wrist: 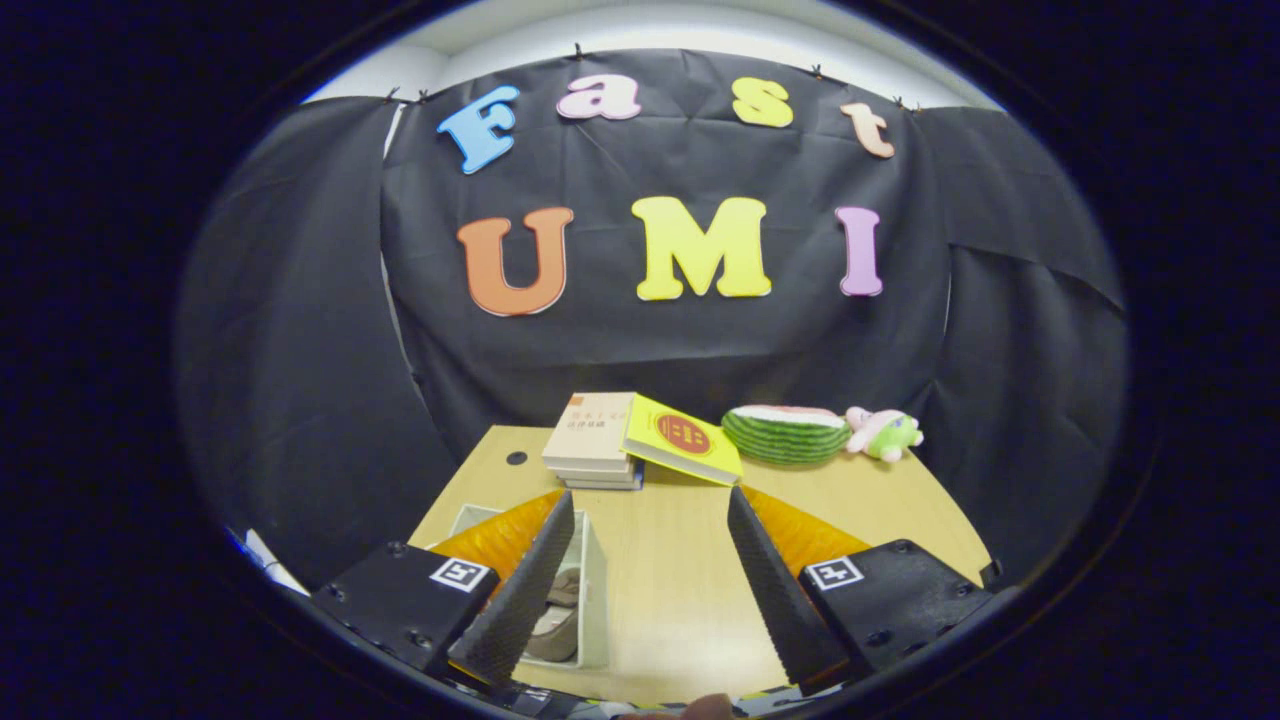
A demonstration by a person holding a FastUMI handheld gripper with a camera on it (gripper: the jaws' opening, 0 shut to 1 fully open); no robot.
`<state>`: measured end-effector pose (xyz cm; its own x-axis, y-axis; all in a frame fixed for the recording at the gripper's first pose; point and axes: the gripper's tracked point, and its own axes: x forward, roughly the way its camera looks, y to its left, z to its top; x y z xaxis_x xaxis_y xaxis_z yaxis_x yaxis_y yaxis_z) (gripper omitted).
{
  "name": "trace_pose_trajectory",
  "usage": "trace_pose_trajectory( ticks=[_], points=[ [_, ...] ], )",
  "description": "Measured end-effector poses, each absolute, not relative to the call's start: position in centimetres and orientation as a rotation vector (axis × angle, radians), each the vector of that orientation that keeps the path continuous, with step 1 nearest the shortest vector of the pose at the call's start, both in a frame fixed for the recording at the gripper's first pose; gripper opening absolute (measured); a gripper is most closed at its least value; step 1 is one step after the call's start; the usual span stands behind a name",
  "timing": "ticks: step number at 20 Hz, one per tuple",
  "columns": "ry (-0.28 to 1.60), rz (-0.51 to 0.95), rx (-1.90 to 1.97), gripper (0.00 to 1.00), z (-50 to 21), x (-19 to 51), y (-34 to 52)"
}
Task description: Open the storage box then place both shoes into the box .Put the left shoe in first, then the right shoe, with the right side of both shoes facing outward in a uniform manner.
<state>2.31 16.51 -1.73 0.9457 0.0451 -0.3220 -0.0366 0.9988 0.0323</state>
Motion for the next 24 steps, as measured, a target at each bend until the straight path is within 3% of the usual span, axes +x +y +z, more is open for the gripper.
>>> trace_pose_trajectory(
  ticks=[4,24],
  points=[
    [0.239,0.020,0.053,0.99,-1.4,0.5,14.9],
    [0.192,0.045,0.043,1.00,-1.4,-0.5,12.2]
  ],
)
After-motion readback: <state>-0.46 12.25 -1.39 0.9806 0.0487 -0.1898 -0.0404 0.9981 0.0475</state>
